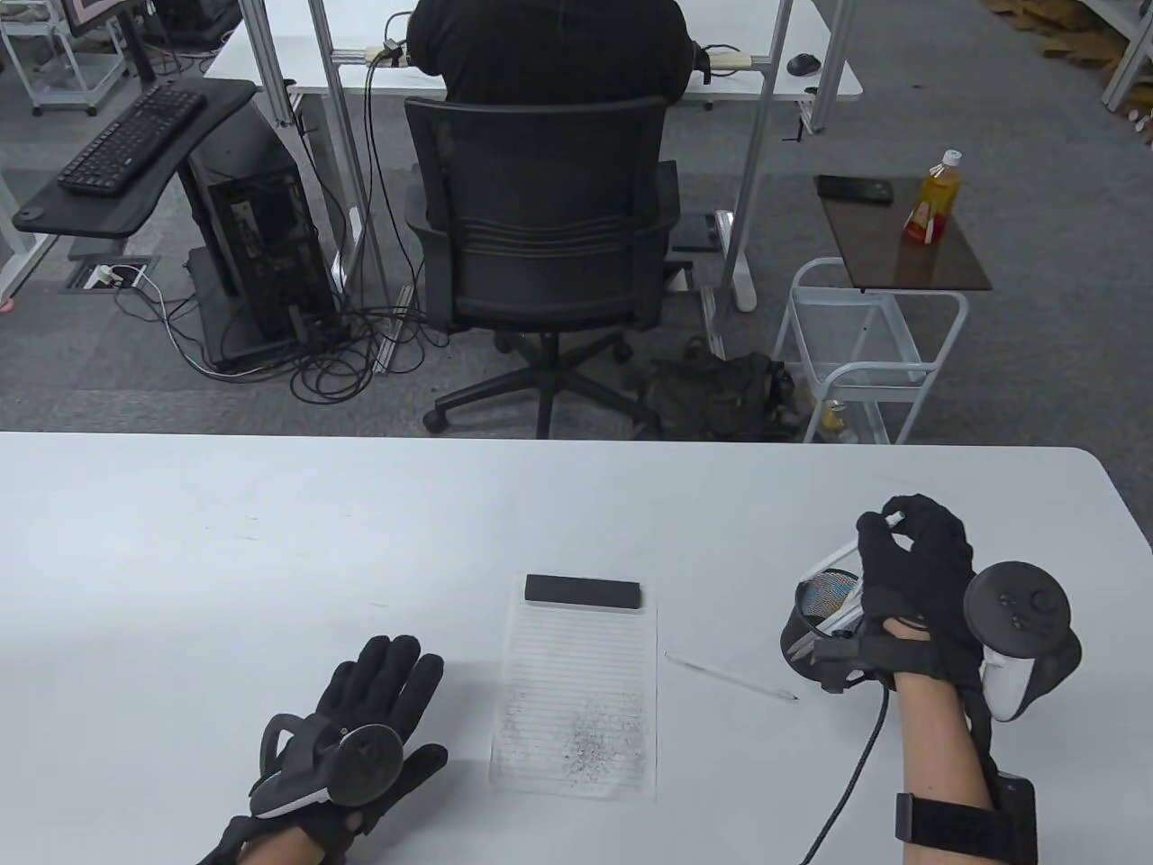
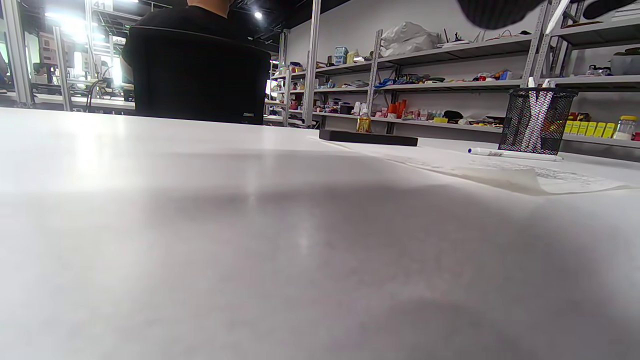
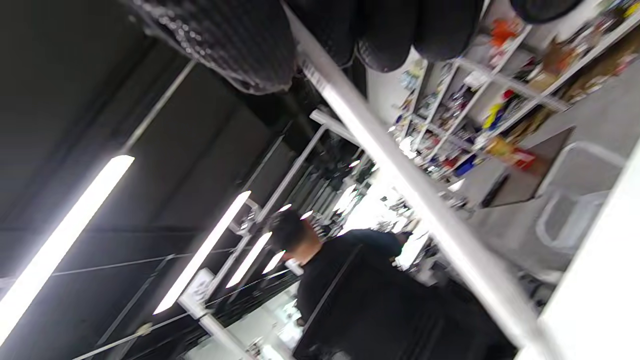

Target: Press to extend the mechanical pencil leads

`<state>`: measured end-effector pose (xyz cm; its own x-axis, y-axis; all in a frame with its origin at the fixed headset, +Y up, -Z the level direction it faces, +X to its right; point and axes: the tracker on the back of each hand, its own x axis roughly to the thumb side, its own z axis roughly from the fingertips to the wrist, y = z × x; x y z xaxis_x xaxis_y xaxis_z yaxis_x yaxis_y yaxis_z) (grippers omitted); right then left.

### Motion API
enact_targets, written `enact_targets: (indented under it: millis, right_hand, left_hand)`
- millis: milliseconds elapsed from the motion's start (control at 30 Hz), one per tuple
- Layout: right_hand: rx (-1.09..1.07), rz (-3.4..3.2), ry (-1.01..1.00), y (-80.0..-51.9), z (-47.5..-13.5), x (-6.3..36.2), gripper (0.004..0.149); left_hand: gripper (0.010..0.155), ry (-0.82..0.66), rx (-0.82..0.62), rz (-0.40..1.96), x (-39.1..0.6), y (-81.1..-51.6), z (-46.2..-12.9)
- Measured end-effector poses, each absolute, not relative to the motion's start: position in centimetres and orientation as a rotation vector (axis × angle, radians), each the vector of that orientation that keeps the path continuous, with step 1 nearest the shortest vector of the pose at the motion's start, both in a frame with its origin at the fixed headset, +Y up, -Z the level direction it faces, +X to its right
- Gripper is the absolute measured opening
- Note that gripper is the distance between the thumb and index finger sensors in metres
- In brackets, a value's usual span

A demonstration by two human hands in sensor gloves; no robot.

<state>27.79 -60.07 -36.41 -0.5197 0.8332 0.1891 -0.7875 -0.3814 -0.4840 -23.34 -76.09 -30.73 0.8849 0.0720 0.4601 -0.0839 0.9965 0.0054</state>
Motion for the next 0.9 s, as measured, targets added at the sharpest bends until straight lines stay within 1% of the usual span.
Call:
enact_targets:
  millis: [100,167,233,300,467,533,600,633,700,767,900]
  right_hand:
    - [-0.019,1.916,-0.59,-61.0,-36.5,24.8,0.046]
    - [0.009,1.847,-0.54,-62.1,-36.7,23.0,0.046]
    - [0.039,1.787,-0.484,-63.8,-37.0,21.1,0.045]
    - [0.049,1.702,-0.379,-66.0,-37.4,19.2,0.045]
    - [0.052,1.478,-0.247,-70.5,-38.0,16.5,0.045]
    - [0.106,1.444,-0.184,-72.5,-38.2,15.6,0.044]
    - [0.216,1.354,-0.124,-74.3,-38.4,15.0,0.044]
    - [0.243,1.265,-0.067,-75.3,-38.4,14.7,0.043]
    - [0.25,1.134,-0.005,-76.0,-38.4,14.5,0.043]
    - [0.288,1.01,0.103,-76.7,-38.2,14.0,0.043]
    - [0.321,1.008,0.159,-77.4,-38.0,13.6,0.043]
  left_hand:
    - [0.089,-0.48,0.026,0.09,-23.4,-76.1,-30.7]
    - [0.089,-0.479,0.026,0.091,-23.4,-76.1,-30.7]
    - [0.089,-0.48,0.024,0.102,-23.4,-76.2,-30.6]
    - [0.089,-0.483,0.021,0.104,-23.4,-76.2,-30.6]
    - [0.089,-0.483,0.022,0.11,-23.4,-76.2,-30.6]
    - [0.089,-0.482,0.019,0.108,-23.5,-76.2,-30.7]
    - [0.089,-0.48,0.019,0.108,-23.5,-76.1,-30.7]
    - [0.089,-0.481,0.023,0.112,-23.5,-76.1,-30.6]
    - [0.089,-0.483,0.026,0.115,-23.6,-76.0,-30.6]
    - [0.089,-0.483,0.027,0.114,-23.5,-76.0,-30.6]
    - [0.089,-0.484,0.019,0.114,-23.5,-76.2,-30.6]
